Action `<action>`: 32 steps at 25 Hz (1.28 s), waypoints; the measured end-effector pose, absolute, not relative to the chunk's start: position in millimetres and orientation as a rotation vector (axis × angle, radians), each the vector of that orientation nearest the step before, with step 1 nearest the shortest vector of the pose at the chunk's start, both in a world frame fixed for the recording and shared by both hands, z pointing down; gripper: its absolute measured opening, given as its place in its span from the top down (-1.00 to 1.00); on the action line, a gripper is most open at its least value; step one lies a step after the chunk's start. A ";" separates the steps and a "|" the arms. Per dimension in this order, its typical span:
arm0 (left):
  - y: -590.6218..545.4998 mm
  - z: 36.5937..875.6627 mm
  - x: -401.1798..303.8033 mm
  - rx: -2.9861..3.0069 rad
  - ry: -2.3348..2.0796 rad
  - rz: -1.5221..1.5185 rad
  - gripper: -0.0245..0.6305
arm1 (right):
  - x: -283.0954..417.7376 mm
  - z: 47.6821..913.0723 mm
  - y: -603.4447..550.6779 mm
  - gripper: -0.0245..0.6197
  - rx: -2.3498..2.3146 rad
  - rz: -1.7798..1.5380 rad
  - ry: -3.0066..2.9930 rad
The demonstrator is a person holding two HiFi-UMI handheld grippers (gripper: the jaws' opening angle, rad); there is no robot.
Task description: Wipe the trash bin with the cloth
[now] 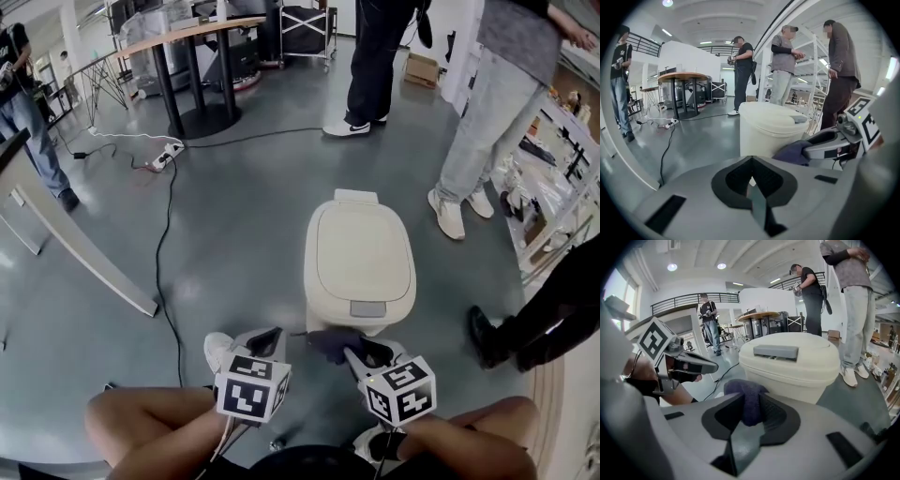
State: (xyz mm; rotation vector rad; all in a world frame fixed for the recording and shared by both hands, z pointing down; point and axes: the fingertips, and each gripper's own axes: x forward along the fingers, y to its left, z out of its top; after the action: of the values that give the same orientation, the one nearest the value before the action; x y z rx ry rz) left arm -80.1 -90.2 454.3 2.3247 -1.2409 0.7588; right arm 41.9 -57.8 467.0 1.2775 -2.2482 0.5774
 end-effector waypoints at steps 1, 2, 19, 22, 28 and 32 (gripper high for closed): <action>-90.9 456.1 -83.4 2.319 -1.243 0.759 0.93 | 36.8 468.0 -61.8 0.63 1.288 0.584 -2.252; -91.4 457.6 -87.0 2.313 -1.246 0.759 0.93 | 32.0 468.2 -65.9 0.63 1.302 0.588 -2.255; -90.4 477.1 -101.0 2.290 -1.216 0.777 0.93 | 33.0 479.0 -76.5 0.63 1.346 0.522 -2.216; -90.9 480.7 -98.2 2.290 -1.214 0.789 0.93 | 43.7 482.1 -75.4 0.63 1.355 0.517 -2.202; -92.4 481.6 -87.3 2.325 -1.206 0.778 0.93 | 69.1 491.8 -71.9 0.63 1.376 0.531 -2.165; -91.6 484.0 -82.2 2.329 -1.192 0.789 0.93 | 83.8 498.5 -70.2 0.63 1.384 0.531 -2.138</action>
State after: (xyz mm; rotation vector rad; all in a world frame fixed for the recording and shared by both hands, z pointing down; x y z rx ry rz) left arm -82.2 -91.6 484.0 2.3286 -1.1920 0.7891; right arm 83.8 -70.2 498.5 1.3843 -2.1379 0.5308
